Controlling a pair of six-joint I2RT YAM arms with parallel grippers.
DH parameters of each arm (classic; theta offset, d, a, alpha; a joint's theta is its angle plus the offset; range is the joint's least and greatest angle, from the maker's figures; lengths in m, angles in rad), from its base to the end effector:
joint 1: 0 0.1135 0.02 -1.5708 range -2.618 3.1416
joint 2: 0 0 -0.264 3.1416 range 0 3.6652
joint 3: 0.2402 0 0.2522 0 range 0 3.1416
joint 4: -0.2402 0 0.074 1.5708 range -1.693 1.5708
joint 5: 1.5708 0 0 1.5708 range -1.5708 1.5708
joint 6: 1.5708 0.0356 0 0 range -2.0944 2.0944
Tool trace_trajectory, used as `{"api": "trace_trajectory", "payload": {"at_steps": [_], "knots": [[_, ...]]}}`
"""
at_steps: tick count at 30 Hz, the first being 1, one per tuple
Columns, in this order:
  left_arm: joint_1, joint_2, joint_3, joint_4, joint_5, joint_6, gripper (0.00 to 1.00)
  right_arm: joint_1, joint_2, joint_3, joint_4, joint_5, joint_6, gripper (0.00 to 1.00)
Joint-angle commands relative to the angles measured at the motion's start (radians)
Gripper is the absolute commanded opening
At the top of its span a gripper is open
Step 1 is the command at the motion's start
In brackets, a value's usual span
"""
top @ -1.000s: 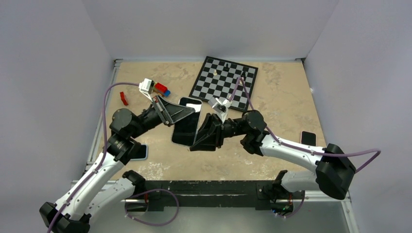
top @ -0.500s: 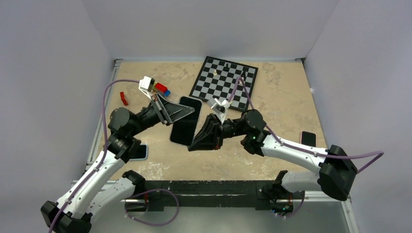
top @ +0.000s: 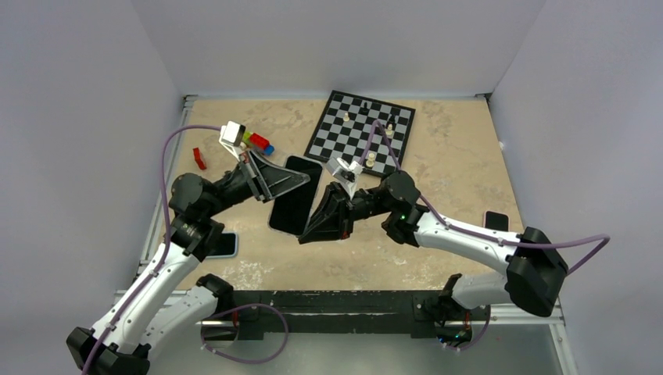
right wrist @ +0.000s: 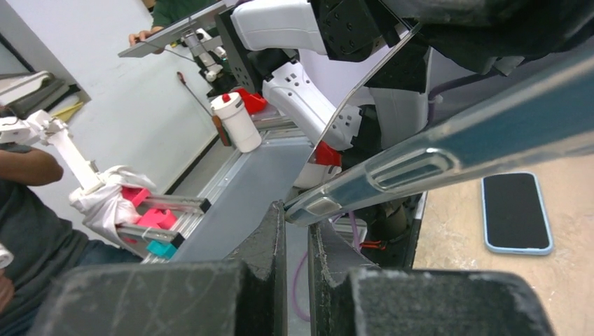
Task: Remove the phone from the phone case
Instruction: Remove the phone case from the phone.
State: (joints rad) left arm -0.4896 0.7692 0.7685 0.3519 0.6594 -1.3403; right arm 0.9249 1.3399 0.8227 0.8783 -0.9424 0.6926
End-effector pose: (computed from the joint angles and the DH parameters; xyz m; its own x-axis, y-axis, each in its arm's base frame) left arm 0.1409 -0.0998 0.3921 -0.7867 -0.4526 -0.4197 0.4965 -0.0600 -0.8660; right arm 0.1521 0.2497 0.3351 -0.4270 0.0572 -0.9025 -0.8476 -0.3729 0.3774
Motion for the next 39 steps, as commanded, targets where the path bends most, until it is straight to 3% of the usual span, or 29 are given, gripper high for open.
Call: {"api": "trace_trajectory", "payload": {"at_steps": [1,5,9,13,18,21,24,27,31,36,39], "knots": [[-0.049,-0.035,0.067,0.123,0.061,-0.238,0.0,-0.038,0.046,-0.025,-0.187,0.414,-0.242,0.0],[-0.05,-0.014,0.049,0.087,0.071,-0.266,0.0,-0.031,-0.031,-0.049,-0.202,0.442,-0.33,0.0],[-0.051,0.011,0.004,0.179,0.071,-0.345,0.0,0.006,-0.07,0.018,-0.405,0.675,-0.5,0.0],[-0.051,0.009,0.011,0.173,0.074,-0.351,0.0,0.007,-0.07,0.042,-0.481,0.794,-0.587,0.0],[-0.051,0.019,0.021,0.186,0.08,-0.355,0.0,0.007,-0.043,0.058,-0.484,0.734,-0.543,0.0],[-0.05,0.027,0.013,0.229,0.078,-0.37,0.0,-0.001,-0.025,0.036,-0.406,0.614,-0.44,0.0],[-0.05,0.008,0.017,0.157,0.061,-0.302,0.0,-0.001,-0.029,0.032,-0.41,0.493,-0.372,0.0],[-0.05,-0.028,0.024,0.021,-0.001,-0.169,0.0,-0.001,-0.091,-0.001,-0.405,0.429,-0.283,0.22],[-0.048,-0.078,0.021,-0.149,-0.161,-0.005,0.0,-0.001,-0.217,-0.068,-0.499,0.54,-0.187,0.57],[-0.049,-0.12,0.01,-0.255,-0.346,0.097,0.0,-0.003,-0.309,-0.097,-0.531,0.536,-0.038,0.66],[-0.048,-0.147,-0.006,-0.264,-0.412,0.091,0.0,-0.014,-0.301,-0.112,-0.453,0.492,0.144,0.61]]}}
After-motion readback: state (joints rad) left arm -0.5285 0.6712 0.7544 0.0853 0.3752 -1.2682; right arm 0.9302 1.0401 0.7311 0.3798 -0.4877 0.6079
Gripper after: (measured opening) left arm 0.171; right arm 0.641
